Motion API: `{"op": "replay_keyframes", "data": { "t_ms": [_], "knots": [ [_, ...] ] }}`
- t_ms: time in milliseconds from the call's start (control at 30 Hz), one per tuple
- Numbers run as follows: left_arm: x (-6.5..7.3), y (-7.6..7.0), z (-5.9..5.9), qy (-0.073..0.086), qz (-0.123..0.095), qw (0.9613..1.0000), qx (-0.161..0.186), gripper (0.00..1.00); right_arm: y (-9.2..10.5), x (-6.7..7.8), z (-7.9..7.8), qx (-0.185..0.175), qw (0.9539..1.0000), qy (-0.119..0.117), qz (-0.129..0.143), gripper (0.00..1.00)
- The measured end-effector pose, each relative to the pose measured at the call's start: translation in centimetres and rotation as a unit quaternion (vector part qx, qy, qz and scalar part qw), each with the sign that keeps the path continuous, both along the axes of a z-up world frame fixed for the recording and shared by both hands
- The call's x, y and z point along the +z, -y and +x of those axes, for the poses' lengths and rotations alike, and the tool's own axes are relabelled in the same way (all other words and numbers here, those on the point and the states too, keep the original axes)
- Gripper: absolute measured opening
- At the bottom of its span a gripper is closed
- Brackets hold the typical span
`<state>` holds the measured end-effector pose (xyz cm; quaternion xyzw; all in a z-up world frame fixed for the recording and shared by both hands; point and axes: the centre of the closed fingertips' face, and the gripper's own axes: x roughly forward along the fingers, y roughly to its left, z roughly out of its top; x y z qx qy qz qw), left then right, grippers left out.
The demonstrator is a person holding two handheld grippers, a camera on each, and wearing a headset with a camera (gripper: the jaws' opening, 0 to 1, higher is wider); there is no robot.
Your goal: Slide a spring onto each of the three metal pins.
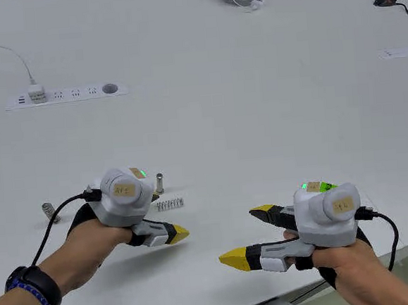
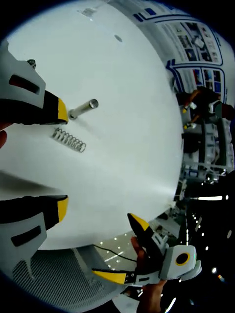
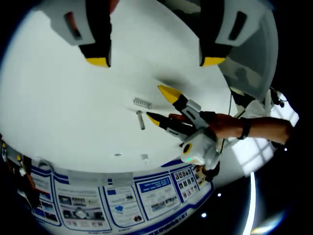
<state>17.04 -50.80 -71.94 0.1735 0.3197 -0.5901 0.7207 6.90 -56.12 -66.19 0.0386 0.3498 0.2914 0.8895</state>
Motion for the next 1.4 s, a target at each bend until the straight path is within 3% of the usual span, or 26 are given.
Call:
{"op": "replay_keyframes", "data": {
  "t_ms": [367, 500, 567, 667, 733, 867, 933, 1033, 1400],
  "knots": [
    [-1.5, 0.7, 0.6, -0.001, 0.007, 0.9999, 0.014, 0.47, 0.5, 0.0, -0.3, -0.005, 1.0000, -0.001, 0.003, 0.74],
    [-1.5, 0.9, 0.9, 0.008, 0.002, 0.9998, 0.019, 0.38, 0.7, 0.3, -0.2, -0.007, 1.0000, 0.001, 0.003, 0.73],
    [-1.6, 0.7, 1.3, 0.029, 0.010, 0.9993, 0.020, 0.30, 0.6, 0.5, -0.2, -0.007, 1.0000, 0.003, 0.006, 0.73],
    [-1.6, 0.5, 1.5, 0.034, 0.013, 0.9991, 0.023, 0.23, 0.7, 0.5, -0.4, -0.008, 1.0000, 0.002, 0.005, 0.73],
    [-1.8, 0.2, 2.0, 0.053, 0.023, 0.9980, 0.027, 0.15, 0.8, 0.4, -0.5, -0.009, 0.9999, 0.000, 0.004, 0.73],
    [-1.6, -0.3, 1.5, 0.042, 0.022, 0.9983, 0.035, 0.11, 0.9, 0.4, -0.6, -0.010, 0.9999, -0.002, 0.003, 0.73],
    [-1.7, -0.4, 1.3, 0.044, 0.027, 0.9981, 0.033, 0.11, 0.9, 0.4, -0.6, -0.011, 0.9999, -0.003, 0.003, 0.72],
    [-1.6, -0.8, 0.4, 0.019, 0.015, 0.9986, 0.047, 0.10, 0.6, 0.5, -0.4, -0.010, 0.9999, -0.004, 0.004, 0.72],
    [-1.1, -3.6, -1.6, 0.004, -0.005, 0.9977, 0.068, 0.10, -1.2, 0.7, 0.0, 0.005, 0.9999, -0.006, 0.007, 0.71]
  ]
}}
